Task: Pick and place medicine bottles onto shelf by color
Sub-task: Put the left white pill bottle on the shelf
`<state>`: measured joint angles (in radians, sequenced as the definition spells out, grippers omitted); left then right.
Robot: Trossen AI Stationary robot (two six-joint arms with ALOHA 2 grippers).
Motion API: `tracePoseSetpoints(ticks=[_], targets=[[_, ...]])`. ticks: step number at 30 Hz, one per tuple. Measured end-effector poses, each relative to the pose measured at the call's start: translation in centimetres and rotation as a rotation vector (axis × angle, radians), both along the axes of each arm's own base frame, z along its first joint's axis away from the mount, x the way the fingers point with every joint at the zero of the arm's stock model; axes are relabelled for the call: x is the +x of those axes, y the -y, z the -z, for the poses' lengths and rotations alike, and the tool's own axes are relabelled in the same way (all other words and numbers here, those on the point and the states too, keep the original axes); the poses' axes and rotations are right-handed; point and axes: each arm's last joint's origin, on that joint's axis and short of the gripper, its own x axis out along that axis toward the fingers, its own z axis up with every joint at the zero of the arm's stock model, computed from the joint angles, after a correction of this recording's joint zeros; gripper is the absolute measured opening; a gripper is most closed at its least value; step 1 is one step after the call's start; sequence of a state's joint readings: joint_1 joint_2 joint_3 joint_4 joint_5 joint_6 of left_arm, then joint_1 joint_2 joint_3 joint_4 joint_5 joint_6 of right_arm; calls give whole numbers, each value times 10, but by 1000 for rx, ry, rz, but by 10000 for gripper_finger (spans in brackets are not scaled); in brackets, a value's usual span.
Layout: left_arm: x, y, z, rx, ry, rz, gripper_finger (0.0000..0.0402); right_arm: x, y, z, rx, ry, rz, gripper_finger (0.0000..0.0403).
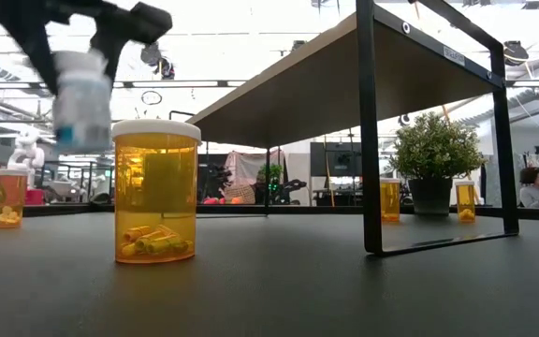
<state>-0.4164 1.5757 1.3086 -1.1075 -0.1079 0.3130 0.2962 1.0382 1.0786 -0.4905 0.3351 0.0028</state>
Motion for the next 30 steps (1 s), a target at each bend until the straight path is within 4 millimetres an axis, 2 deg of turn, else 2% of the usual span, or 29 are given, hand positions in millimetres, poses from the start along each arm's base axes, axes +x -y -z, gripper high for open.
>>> tracePoseSetpoints(ticks=[6,13,16,20,26,30], targets=[[13,-18,-43,5,80,65,189,0,0,0,-17,-2,-9,0],[20,-47,-79,25,145,86,188,-1,0,1,-27,-13,-13,0],[23,-61,-87,20,154,90,183,0,0,3,-39,-17,-19,0],[22,-81,-95,34,137,87,185,2,-1,15,-69,-11,-36,0],[21,-111,-94,69,103,82,188,7,-2,27,-129,42,-72,0],[21,-127,-94,88,99,89,187,9,-2,24,-139,75,-76,0]])
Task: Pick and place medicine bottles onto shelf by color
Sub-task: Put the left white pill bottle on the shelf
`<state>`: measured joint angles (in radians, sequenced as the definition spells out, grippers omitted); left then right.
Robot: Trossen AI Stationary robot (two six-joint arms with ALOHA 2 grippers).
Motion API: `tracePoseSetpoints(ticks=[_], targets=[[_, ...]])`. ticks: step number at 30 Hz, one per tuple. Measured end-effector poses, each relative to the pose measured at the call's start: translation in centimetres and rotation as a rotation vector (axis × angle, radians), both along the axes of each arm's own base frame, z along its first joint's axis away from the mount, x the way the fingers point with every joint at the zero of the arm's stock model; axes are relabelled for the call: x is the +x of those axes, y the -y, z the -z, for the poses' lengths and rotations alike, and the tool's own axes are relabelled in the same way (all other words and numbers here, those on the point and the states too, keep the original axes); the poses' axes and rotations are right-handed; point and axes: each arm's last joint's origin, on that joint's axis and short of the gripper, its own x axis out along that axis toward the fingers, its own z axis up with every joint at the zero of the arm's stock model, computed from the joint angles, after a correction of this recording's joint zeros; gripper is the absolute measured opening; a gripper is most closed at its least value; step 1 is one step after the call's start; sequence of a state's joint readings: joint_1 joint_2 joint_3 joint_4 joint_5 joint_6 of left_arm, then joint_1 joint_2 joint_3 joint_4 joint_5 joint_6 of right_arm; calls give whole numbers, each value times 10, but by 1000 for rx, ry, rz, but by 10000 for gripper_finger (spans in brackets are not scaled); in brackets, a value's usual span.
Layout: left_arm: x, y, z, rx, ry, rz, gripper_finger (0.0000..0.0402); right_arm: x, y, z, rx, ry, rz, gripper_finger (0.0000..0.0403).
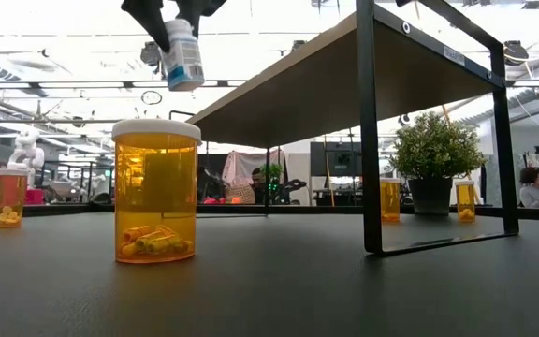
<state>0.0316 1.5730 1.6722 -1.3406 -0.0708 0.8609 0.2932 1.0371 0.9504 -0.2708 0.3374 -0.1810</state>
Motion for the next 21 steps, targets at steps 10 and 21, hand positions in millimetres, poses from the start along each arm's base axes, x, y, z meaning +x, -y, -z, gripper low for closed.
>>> tracePoseSetpoints(ticks=[10,21], targets=[[1,-25,-1,52,17,-18,187,1,1,-1,-3,12,5,0],[9,-49,-3,131,97,16,187,1,1,-1,-9,10,3,0]])
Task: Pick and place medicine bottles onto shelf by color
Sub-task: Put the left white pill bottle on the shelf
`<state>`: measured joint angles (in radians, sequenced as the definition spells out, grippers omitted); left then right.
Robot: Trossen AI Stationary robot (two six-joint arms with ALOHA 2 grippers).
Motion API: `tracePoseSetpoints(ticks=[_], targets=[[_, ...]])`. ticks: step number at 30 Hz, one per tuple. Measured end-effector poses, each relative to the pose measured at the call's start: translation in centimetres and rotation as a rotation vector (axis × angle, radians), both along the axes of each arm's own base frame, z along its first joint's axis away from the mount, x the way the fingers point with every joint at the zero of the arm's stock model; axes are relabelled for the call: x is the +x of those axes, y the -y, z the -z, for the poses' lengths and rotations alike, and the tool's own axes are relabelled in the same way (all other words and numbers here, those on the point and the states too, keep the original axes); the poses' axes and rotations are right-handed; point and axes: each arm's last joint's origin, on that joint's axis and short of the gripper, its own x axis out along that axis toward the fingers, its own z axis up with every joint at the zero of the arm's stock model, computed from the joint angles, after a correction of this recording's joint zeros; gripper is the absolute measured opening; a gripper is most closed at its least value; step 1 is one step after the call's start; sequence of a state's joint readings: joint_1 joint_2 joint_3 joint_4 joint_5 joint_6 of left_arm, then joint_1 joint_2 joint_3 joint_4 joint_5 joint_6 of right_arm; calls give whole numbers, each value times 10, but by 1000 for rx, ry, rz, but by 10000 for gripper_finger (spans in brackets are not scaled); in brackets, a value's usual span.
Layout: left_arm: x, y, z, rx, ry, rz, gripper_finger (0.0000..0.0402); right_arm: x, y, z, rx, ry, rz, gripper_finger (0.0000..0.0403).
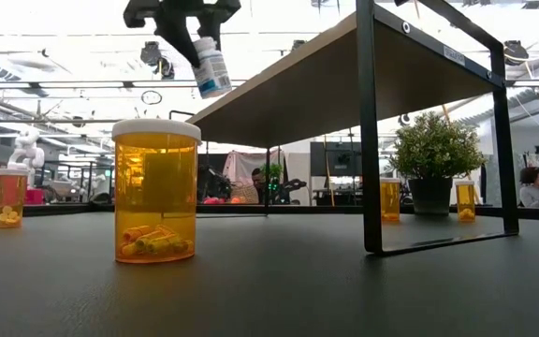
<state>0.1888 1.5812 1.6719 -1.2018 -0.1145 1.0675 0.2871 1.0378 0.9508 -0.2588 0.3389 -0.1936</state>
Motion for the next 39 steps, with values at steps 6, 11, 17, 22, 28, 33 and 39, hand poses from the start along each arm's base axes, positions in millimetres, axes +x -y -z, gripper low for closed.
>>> tracePoseSetpoints(ticks=[6,11,17,22,28,33,39], targets=[[0,-16,-1,18,29,-21,187,0,0,0,-16,-1,-7,0],[0,-18,-1,-65,48,-3,186,0,0,0,-19,-2,-8,0],[0,-21,2,-163,59,-40,191,0,0,0,-19,-1,-8,0],[6,-26,12,-192,23,-49,191,0,0,0,-19,0,-8,0],[13,-30,25,-206,-39,-56,191,0,0,0,-17,-2,-7,0],[16,-30,30,-186,-74,-51,194,0,0,0,-18,-7,-7,0],[16,-31,30,-127,-95,-47,195,0,0,0,-25,-9,-10,0]])
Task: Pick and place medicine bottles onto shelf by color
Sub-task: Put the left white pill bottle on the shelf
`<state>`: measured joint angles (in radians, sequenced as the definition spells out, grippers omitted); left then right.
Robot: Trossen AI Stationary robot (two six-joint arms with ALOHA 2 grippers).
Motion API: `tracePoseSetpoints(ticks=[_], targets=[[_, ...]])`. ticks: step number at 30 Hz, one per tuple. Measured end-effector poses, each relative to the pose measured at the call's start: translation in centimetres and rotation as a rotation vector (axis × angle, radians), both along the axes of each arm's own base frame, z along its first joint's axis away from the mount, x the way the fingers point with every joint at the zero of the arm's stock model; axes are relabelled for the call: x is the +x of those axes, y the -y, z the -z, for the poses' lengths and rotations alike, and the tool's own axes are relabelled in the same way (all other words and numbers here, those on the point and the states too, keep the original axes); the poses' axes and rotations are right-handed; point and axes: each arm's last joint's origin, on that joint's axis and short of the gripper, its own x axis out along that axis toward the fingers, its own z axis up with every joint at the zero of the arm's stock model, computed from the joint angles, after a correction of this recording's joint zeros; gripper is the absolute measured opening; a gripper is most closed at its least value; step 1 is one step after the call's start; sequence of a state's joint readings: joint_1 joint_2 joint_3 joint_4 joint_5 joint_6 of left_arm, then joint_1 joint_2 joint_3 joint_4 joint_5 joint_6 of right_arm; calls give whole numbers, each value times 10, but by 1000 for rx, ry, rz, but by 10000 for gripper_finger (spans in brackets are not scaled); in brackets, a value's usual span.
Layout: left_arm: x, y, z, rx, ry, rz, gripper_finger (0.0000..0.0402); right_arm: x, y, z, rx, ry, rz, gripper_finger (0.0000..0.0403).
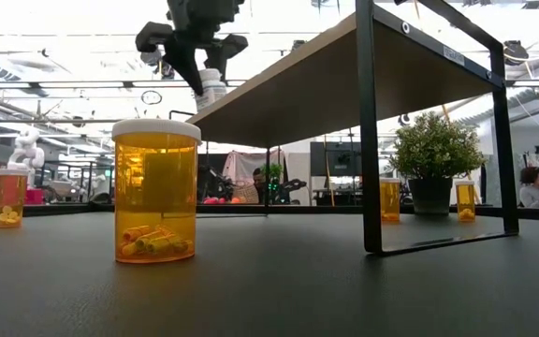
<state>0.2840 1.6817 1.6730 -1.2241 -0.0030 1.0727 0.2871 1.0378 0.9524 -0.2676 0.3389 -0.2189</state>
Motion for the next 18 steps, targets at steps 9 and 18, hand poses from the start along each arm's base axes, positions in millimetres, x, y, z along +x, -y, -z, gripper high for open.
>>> tracePoseSetpoints(ticks=[9,18], targets=[[2,5,0,25,-3,42,196,0,0,0,-2,1,-1,0],[5,6,1,60,7,33,225,0,0,0,-2,1,-1,0]])
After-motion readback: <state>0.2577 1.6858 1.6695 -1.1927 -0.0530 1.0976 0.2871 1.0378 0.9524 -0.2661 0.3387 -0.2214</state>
